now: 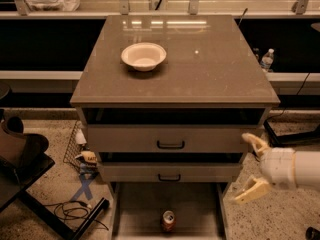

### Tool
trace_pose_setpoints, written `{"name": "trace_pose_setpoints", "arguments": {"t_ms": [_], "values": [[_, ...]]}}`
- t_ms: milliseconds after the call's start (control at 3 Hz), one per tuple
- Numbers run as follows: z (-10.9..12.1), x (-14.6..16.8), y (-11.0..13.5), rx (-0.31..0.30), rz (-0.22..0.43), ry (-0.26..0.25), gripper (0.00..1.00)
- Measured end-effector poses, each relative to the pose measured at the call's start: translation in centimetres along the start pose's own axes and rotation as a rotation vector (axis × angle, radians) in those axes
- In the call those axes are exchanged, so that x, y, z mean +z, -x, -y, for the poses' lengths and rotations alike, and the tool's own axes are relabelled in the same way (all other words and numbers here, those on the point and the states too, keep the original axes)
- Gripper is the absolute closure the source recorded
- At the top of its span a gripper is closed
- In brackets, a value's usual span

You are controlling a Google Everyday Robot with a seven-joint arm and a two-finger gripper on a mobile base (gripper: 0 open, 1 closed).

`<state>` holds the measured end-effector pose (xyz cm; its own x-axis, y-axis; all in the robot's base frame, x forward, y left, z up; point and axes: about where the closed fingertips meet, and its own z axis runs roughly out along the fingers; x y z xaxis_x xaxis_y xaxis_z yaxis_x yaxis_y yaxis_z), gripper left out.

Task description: Pick coke can from bottom drawer and place on counter

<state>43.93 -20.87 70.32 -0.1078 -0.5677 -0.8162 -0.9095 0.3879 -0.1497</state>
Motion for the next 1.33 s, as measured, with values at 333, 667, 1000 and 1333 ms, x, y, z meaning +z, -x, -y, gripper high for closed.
{"name": "trace_pose_setpoints", "arguments": {"t_ms": [333,667,1000,1333], "values": [[-1.0,5.1,-5.9,-0.012,0.084,0.009,0.0],[-1.1,8.7,-11.1,-0.087,0.152,0.001,0.0],[-3.0,14.8,-20.2,-0.123,0.209,0.048,0.0],[-4.9,19.0,-26.2,-0.079,0.223,0.09,0.0]]}}
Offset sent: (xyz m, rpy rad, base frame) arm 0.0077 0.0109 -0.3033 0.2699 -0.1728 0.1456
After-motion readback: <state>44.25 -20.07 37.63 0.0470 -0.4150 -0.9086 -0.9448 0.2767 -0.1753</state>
